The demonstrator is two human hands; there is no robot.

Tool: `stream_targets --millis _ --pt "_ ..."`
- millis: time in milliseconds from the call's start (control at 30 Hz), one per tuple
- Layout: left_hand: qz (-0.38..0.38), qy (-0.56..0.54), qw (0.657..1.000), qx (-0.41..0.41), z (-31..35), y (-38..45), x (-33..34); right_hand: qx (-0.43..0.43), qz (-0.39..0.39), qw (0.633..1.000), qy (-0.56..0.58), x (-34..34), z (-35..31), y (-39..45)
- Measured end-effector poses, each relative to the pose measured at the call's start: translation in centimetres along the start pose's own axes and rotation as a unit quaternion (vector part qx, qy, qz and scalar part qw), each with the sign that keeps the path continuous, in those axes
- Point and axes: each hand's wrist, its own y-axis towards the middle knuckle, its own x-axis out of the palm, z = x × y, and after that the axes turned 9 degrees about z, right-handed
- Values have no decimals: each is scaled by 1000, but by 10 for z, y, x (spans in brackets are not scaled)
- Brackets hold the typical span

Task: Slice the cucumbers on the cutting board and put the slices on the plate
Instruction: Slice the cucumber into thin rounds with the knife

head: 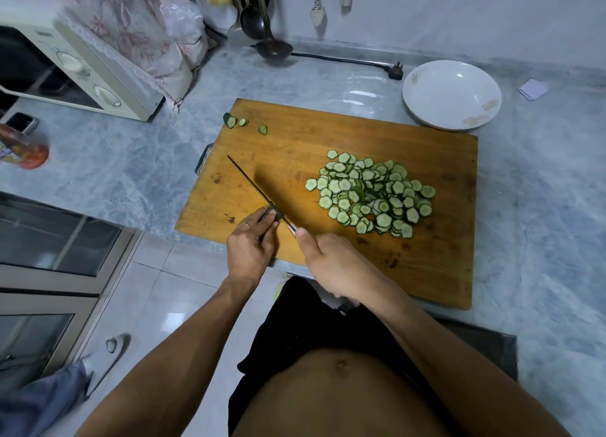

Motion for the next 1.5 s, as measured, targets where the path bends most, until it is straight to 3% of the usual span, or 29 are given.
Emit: stream_targets --millis 467,634,1100,1501 --pt "20 -7 1000 -15 1 1 2 32 18 998 48 16 8 19" --pt "32 -21 999 -24 2 -1 2 101 22 989 106 7 15 20" --pt "13 -16 1000 -4 -5 1 1 -27 7 1000 -4 1 1 -6" --pt "9 -36 999 -18 -7 0 0 5 -3 1000 30 0 2 0"
